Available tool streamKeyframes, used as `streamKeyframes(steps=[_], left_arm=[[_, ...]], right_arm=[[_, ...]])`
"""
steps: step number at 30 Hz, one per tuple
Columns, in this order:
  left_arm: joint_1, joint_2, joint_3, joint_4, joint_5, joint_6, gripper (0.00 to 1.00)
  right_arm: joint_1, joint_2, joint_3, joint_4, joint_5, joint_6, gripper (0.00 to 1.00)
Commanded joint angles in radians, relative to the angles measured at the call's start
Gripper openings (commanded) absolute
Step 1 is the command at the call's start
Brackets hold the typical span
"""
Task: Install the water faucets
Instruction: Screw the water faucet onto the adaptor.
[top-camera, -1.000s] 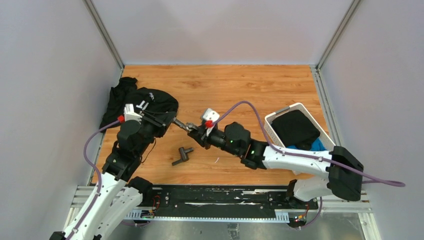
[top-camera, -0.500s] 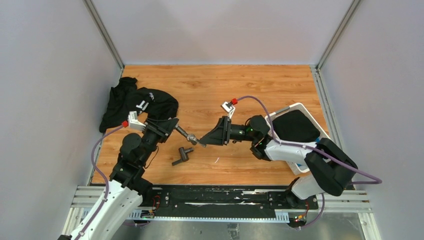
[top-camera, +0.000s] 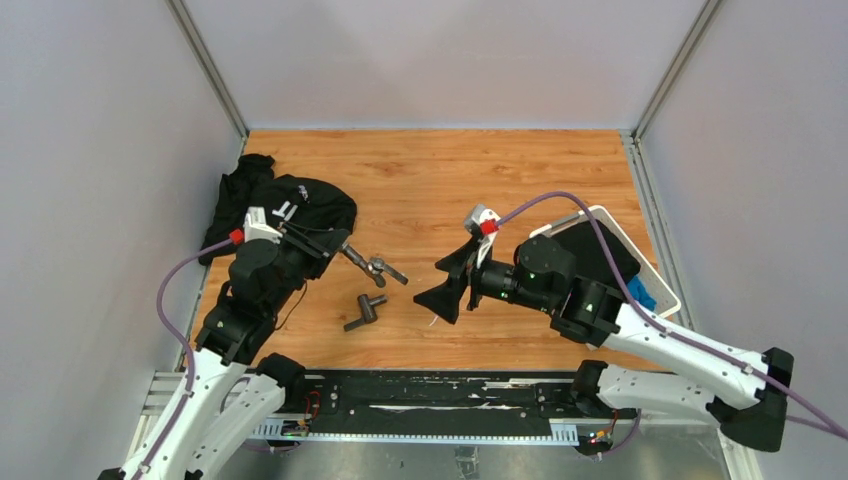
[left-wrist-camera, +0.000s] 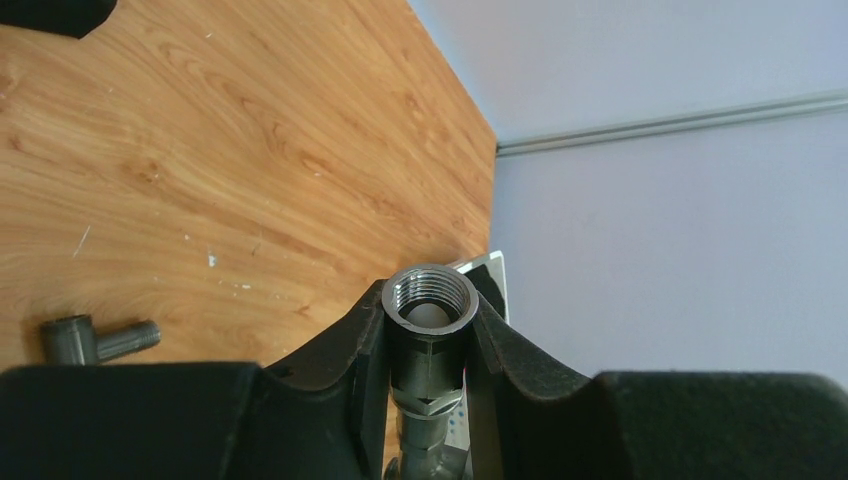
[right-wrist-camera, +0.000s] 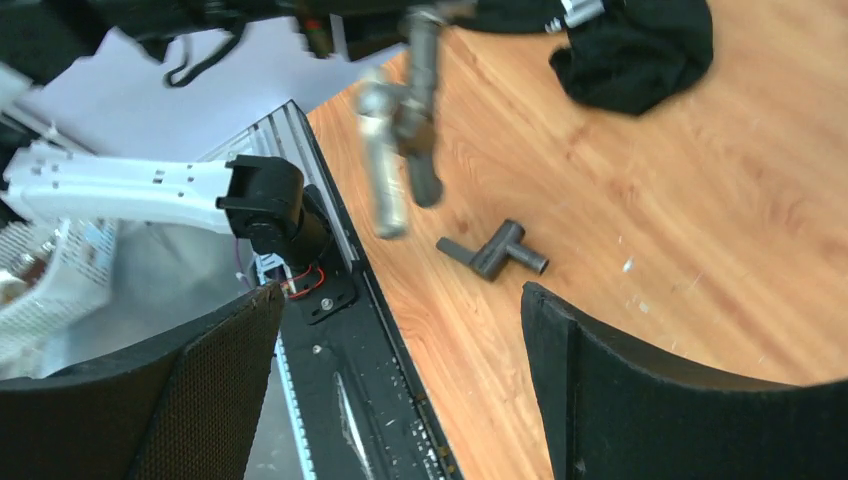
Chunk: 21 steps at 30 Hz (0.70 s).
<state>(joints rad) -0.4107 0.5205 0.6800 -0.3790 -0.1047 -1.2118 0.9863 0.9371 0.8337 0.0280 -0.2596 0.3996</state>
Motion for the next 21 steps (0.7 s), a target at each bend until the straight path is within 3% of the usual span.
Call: streamKeyframes(steps=[1,6,10,17,21], left_arm=[[0.0,0.056,0.058,-0.097,0.015,-0.011,0.0],[0.0,0.05,0.057,-0.105,-0.006,-0.015,0.0],[0.0,0.041,0.04,-0.08,0.008,-0.032,0.0],[0.0,0.045,0.041,-0.057,0.021,-0.015,0.0],[0.0,0.064,0.041,-0.029,0.062,-0.005,0.0]], right_arm=[[0.191,0.03,0.132,-0.171,0.376,-0.301,0.87],[0.293,0.155,0.273,-0.155,0.312,-0.293,0.88],[0.328,0.241,0.333,-0.184,0.503,-0.32,0.88],[0.275,0.415,0.462,-0.269,0.539,-0.286,0.9],[0.215,0.439,0.413,-0.176,0.475,-0.188,0.9]])
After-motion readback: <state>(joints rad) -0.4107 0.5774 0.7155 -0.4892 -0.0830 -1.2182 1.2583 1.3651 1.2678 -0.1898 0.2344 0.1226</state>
